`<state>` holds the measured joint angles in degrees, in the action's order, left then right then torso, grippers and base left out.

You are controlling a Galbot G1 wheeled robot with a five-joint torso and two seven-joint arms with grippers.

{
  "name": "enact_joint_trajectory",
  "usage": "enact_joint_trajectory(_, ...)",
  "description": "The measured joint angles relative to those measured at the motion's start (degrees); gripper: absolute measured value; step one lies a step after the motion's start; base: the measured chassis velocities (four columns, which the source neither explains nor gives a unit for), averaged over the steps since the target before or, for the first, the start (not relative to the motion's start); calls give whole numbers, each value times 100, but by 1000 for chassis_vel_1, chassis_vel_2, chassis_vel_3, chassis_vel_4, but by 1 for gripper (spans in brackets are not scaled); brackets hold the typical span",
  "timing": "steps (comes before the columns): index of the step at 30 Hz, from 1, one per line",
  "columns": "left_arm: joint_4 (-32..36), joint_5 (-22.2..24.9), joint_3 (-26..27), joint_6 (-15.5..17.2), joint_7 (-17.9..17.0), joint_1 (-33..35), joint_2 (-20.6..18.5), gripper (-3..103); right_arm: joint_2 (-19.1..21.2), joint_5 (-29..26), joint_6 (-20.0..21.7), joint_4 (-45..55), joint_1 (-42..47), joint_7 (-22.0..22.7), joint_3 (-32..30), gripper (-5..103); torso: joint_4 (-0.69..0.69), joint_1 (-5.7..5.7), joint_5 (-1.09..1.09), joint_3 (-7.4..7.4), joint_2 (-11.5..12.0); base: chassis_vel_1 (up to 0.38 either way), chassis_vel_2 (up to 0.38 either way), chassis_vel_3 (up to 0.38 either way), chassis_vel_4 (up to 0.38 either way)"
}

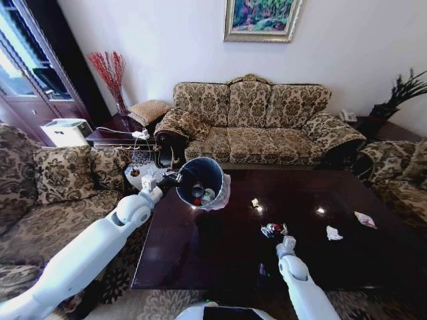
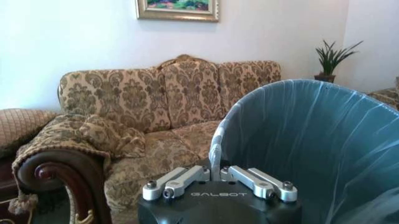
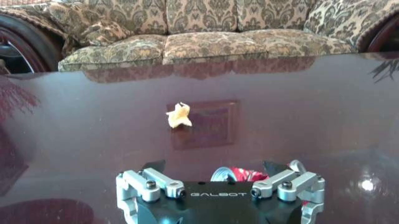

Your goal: Move to the front of the table and place the trash on the table into the trash bin.

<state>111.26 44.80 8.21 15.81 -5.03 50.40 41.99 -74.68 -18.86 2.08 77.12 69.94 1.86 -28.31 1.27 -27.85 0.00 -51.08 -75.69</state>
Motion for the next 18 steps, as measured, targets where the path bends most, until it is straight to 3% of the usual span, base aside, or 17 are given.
enact_joint_trajectory(4,-33,2,2,-14,14,-27,-10,3,-52,0,1,-106,-42,1,-2,99,0,0,0,0,0,0,0,0,0)
enact_joint_trajectory(6,-49,5,2,-18,23,-34,-11,3,-72,6,-1,-185,-69,-9,-18,94,0,0,0,0,0,0,0,0,0)
enact_joint_trajectory(12,-76,8,-5,-38,28,-53,-6,3,-110,15,-37,-278,-62,-34,-76,68,0,0,-1,0,0,0,0,0,0)
enact_joint_trajectory(13,-76,8,-5,-38,28,-53,-6,3,-110,15,-37,-278,-62,-34,-76,68,0,0,-1,0,0,0,0,0,0)
enact_joint_trajectory(16,-91,11,-31,-49,30,-82,4,3,-135,23,-88,-322,-55,-56,-119,51,0,1,-2,1,0,0,0,0,0)
enact_joint_trajectory(18,-94,12,-38,-51,30,-88,4,3,-142,26,-96,-330,-55,-59,-129,51,-1,1,-2,1,0,0,0,0,0)
